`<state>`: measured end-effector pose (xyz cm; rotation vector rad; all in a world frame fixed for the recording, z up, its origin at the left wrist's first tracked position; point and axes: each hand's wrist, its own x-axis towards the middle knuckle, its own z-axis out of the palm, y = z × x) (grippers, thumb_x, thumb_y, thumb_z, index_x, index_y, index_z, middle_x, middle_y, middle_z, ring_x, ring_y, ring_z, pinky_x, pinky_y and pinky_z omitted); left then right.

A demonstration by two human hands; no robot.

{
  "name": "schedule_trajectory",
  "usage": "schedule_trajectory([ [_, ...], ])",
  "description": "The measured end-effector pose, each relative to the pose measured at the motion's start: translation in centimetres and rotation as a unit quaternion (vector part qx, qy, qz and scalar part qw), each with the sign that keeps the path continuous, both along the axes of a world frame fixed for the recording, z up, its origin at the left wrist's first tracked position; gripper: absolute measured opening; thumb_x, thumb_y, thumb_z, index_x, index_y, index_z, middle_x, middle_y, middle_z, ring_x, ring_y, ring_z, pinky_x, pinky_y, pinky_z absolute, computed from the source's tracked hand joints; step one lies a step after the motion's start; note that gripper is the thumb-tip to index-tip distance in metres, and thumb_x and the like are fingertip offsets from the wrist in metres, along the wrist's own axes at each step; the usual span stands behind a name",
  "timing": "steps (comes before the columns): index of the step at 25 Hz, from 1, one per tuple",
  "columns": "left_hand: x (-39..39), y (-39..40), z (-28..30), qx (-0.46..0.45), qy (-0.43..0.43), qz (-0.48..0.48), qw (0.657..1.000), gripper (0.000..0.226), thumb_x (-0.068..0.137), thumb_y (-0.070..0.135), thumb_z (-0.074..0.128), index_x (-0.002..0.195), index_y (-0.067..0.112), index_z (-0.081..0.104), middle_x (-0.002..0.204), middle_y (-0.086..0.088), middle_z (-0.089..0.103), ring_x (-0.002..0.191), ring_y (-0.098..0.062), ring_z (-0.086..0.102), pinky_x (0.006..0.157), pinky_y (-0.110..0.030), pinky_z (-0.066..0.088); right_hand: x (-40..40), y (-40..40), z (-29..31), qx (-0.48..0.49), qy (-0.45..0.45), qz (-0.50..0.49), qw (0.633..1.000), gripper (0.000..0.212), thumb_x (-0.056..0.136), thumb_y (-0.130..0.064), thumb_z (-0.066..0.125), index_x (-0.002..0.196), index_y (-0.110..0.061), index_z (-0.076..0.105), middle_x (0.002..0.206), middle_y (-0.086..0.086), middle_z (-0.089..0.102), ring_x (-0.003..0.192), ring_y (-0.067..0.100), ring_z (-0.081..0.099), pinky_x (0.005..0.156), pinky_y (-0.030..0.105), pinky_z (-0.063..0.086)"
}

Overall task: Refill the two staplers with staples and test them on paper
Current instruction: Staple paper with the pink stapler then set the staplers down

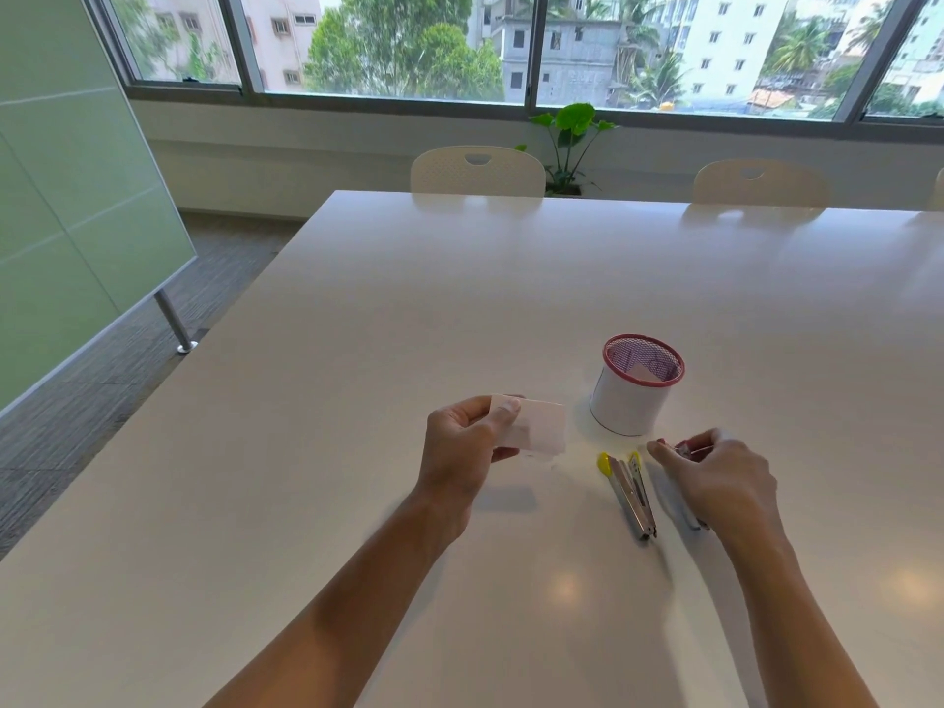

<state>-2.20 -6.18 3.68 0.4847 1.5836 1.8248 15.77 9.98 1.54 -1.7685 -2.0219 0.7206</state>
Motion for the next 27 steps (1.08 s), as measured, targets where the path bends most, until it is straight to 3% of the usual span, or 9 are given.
schedule_trajectory([
  [3,-0.1,-0.1,-0.1,0.004,-0.004,-0.001,1.000,0.014,0.091,0.012,0.067,0.098,0.004,0.078,0.097,-0.009,0.077,0.079,-0.010,0.070,0.082,-0.035,0.061,-0.3,-0.1,-0.3,-0.005,-0.012,-0.001,1.000,0.047,0.081,-0.055,0.071,0.100,-0.013,0.063,0.088,0.007,0.064,0.083,0.025,0.060,0.074,0.037,0.054],
  [6,-0.1,-0.2,-0.1,0.006,-0.010,-0.005,1.000,0.013,0.090,0.009,0.069,0.095,0.002,0.078,0.098,-0.012,0.077,0.078,-0.011,0.070,0.081,-0.035,0.061,-0.5,-0.3,-0.4,-0.024,-0.034,0.002,0.999,0.049,0.083,-0.053,0.070,0.103,-0.009,0.061,0.087,0.006,0.061,0.070,0.018,0.055,0.053,0.027,0.043],
  [8,-0.1,-0.3,-0.1,0.005,-0.013,-0.004,1.000,0.012,0.088,0.008,0.070,0.094,0.001,0.078,0.099,-0.012,0.077,0.078,-0.012,0.069,0.080,-0.034,0.062,-0.4,-0.4,-0.4,-0.031,-0.038,0.006,0.999,0.051,0.083,-0.054,0.070,0.106,-0.010,0.060,0.088,0.006,0.060,0.067,0.015,0.052,0.048,0.024,0.037],
  [12,-0.3,-0.3,-0.2,0.002,-0.022,-0.003,1.000,0.011,0.087,0.005,0.070,0.093,-0.001,0.077,0.096,-0.017,0.076,0.078,-0.019,0.071,0.076,-0.035,0.062,-0.3,-0.4,-0.5,0.073,-0.036,0.004,0.997,0.054,0.083,-0.055,0.069,0.111,-0.010,0.058,0.104,0.011,0.065,0.088,0.026,0.060,0.072,0.033,0.050],
  [14,-0.3,-0.3,-0.2,-0.001,-0.030,-0.004,1.000,0.009,0.087,0.004,0.070,0.091,0.001,0.077,0.093,-0.018,0.075,0.077,-0.021,0.072,0.075,-0.034,0.062,-0.5,-0.8,-0.1,0.146,0.017,0.033,0.989,0.043,0.085,-0.046,0.070,0.109,-0.012,0.059,0.101,0.008,0.065,0.087,0.023,0.060,0.075,0.035,0.049],
  [17,-0.1,-0.2,-0.1,-0.010,-0.032,-0.005,0.999,0.008,0.087,0.004,0.070,0.089,0.005,0.078,0.086,-0.013,0.076,0.071,-0.017,0.072,0.075,-0.033,0.063,-1.6,-2.3,1.2,0.186,0.129,0.148,0.963,0.024,0.084,-0.028,0.074,0.103,-0.020,0.061,0.097,-0.002,0.064,0.086,0.015,0.060,0.076,0.032,0.051],
  [19,-0.1,-0.2,-0.1,-0.017,-0.029,-0.003,0.999,0.009,0.087,0.004,0.070,0.091,0.005,0.078,0.084,-0.011,0.077,0.068,-0.014,0.073,0.074,-0.031,0.062,-2.4,-3.5,1.9,0.188,0.170,0.235,0.938,0.027,0.082,-0.021,0.075,0.104,-0.025,0.060,0.104,-0.009,0.061,0.093,0.011,0.059,0.080,0.025,0.051],
  [22,-0.3,-0.1,0.0,-0.022,-0.031,0.006,0.999,0.009,0.087,0.004,0.070,0.092,0.004,0.078,0.082,-0.011,0.077,0.067,-0.014,0.074,0.069,-0.029,0.062,-3.5,-4.9,2.5,0.173,0.142,0.352,0.909,0.041,0.081,-0.029,0.076,0.115,-0.036,0.055,0.115,-0.028,0.050,0.108,0.002,0.051,0.089,0.014,0.043],
  [27,-0.7,-0.5,0.1,-0.025,-0.050,-0.004,0.998,0.009,0.089,0.003,0.069,0.090,0.006,0.077,0.086,-0.011,0.078,0.077,-0.022,0.076,0.068,-0.027,0.061,-5.1,-5.6,2.1,0.196,0.114,0.417,0.880,0.037,0.083,-0.034,0.077,0.115,-0.032,0.060,0.120,-0.022,0.052,0.111,0.000,0.043,0.086,0.005,0.033],
])
